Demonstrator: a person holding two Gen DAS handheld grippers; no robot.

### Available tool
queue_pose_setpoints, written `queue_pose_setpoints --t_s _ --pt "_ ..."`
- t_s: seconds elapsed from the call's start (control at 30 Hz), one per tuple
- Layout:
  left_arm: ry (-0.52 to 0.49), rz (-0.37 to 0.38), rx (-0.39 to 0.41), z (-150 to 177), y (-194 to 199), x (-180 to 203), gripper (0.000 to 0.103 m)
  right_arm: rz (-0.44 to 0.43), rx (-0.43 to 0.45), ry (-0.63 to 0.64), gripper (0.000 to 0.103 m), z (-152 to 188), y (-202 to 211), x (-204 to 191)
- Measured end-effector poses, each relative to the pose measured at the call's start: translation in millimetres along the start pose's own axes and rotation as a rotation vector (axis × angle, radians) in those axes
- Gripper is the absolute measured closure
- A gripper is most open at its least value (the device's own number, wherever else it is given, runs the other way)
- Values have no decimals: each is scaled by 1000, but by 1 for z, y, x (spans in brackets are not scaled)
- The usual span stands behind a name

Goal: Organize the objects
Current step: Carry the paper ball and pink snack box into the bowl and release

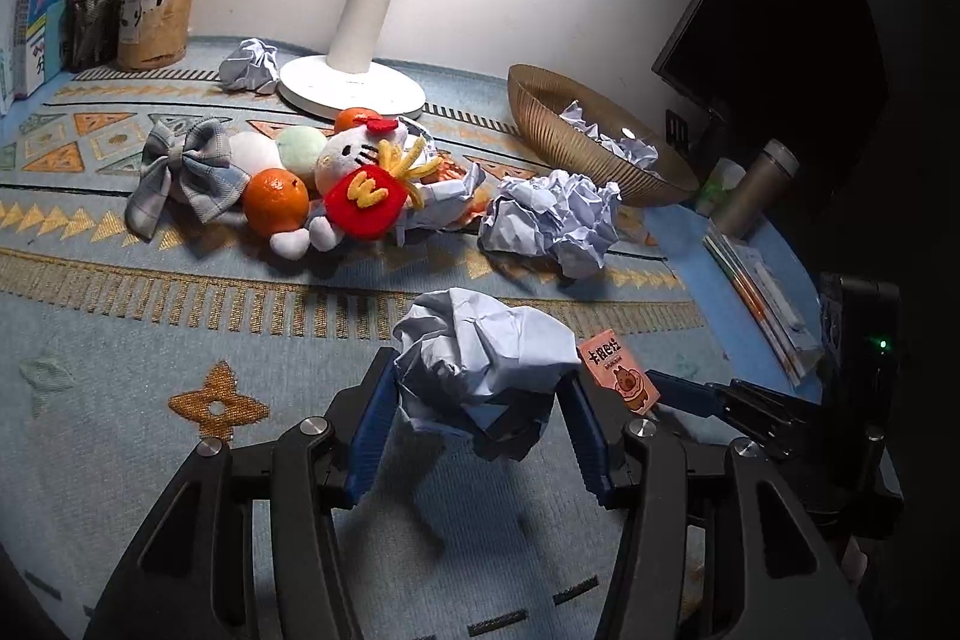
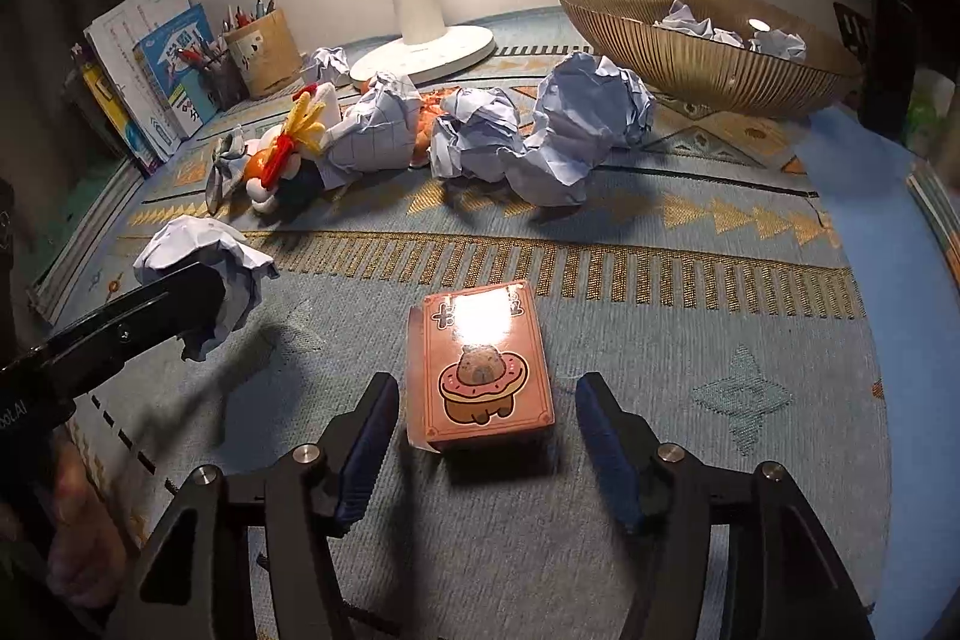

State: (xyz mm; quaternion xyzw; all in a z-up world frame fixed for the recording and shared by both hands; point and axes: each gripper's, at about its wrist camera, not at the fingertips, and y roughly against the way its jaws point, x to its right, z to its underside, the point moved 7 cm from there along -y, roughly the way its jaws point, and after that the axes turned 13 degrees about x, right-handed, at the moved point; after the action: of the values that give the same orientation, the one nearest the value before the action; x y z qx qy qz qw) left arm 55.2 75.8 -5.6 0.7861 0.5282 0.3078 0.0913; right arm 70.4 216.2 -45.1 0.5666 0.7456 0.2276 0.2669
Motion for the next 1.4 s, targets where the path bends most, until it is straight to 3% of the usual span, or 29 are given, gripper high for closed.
queue_pose_setpoints --t_s 0.1,0.17,0.37,0.47,0.6,0.77,0.9,1.17,1.23,1.3,1.4 --pt "-17 -3 -8 0 -5 6 53 30 6 44 46 0 -4 -6" --pt "-24 -1 -11 -2 -7 11 53 45 8 74 63 0 -5 -9" --pt "-57 4 -1 -19 -13 28 53 11 40 19 63 -16 10 -1" --pt "-96 10 28 -48 -17 46 53 19 112 4 63 -45 35 7" --pt "-162 31 67 -100 -36 77 53 105 218 4 63 -97 60 36" --pt "-232 64 87 -148 -92 110 53 223 286 -31 63 -159 52 86" --pt "-251 61 64 -160 -148 120 53 284 265 -74 63 -184 19 123" --pt "-244 47 -20 -152 -214 120 52 272 206 -170 63 -191 -31 167" --pt "-233 45 -28 -151 -222 118 45 262 203 -180 63 -190 -38 173" --pt "-217 51 -46 -149 -228 115 29 241 188 -203 63 -186 -45 180" --pt "-199 47 -58 -146 -228 109 29 248 168 -222 63 -179 -48 186"
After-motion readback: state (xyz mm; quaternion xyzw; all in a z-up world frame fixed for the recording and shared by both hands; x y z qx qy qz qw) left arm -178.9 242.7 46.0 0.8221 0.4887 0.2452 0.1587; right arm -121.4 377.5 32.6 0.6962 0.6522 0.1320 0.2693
